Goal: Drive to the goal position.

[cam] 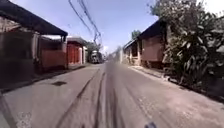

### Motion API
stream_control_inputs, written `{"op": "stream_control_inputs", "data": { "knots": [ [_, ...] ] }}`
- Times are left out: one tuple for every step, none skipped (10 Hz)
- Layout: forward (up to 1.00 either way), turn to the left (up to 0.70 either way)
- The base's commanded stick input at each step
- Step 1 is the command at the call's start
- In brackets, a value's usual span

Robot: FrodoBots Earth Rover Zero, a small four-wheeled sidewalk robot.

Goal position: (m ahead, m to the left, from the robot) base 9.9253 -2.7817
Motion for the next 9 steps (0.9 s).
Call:
{"op": "stream_control_inputs", "data": {
  "knots": [
    [1.0,0.0],
    [1.0,0.0],
    [1.0,0.0],
    [1.0,0.0],
    [1.0,0.0],
    [1.0,0.0],
    [1.0,0.0],
    [1.0,0.0],
    [1.0,0.0]
  ]
}}
